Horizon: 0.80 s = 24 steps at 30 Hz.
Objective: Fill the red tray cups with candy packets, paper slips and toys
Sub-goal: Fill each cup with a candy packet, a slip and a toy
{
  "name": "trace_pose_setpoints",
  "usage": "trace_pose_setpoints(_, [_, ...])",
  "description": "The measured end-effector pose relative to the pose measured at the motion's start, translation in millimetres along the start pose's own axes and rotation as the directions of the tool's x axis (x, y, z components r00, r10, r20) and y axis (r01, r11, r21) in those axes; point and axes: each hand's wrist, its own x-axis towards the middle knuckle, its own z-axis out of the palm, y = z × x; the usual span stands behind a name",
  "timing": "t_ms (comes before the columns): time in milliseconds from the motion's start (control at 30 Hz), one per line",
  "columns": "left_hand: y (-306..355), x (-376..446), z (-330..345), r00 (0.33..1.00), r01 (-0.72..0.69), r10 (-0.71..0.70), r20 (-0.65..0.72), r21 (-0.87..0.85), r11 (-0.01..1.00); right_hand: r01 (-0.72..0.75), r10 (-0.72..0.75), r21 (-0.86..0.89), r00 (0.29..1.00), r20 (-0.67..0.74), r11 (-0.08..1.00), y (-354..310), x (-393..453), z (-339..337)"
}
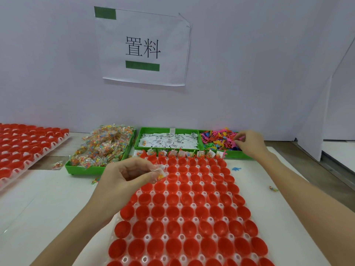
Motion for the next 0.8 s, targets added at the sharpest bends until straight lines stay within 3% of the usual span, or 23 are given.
trace_pose_setpoints(167, [0.1, 0.5, -0.4, 1.000, 0.000, 0.000, -0.009, 0.006, 1.000, 0.077, -0.076, -0.061, 0.997, 0.022, 0.995, 1.1, 8.2, 7.4])
trace_pose_setpoints(367, [-0.3, 1.1, -1.2, 1.000, 0.011, -0.011, -0.015, -0.003, 1.000, 0.032, -0.033, -0.013, 0.994, -0.102, 0.999, -0.7, 11.5, 28.8])
trace_pose_setpoints(600, [-0.6, 1.2, -0.8, 0.999, 0.019, -0.019, -0.039, -0.003, 1.000, -0.026, 0.061, 0.289, 0.992, -0.113, 0.957, -11.8, -0.7, 18.7])
trace_pose_setpoints(667, [0.8, 0.4, -0.4, 0.999, 0.020, -0.020, -0.044, -0.001, 1.000, -0.043, 0.089, 0.462, 0.993, -0.077, 0.886, -25.9, -13.9, 10.7])
trace_pose_setpoints(800, [3.9, -1.5, 0.2, 0.999, 0.014, -0.015, -0.046, -0.019, 1.000, -0.102, 0.018, 0.800, 0.993, 0.113, 0.591, -68.2, -53.8, -7.3])
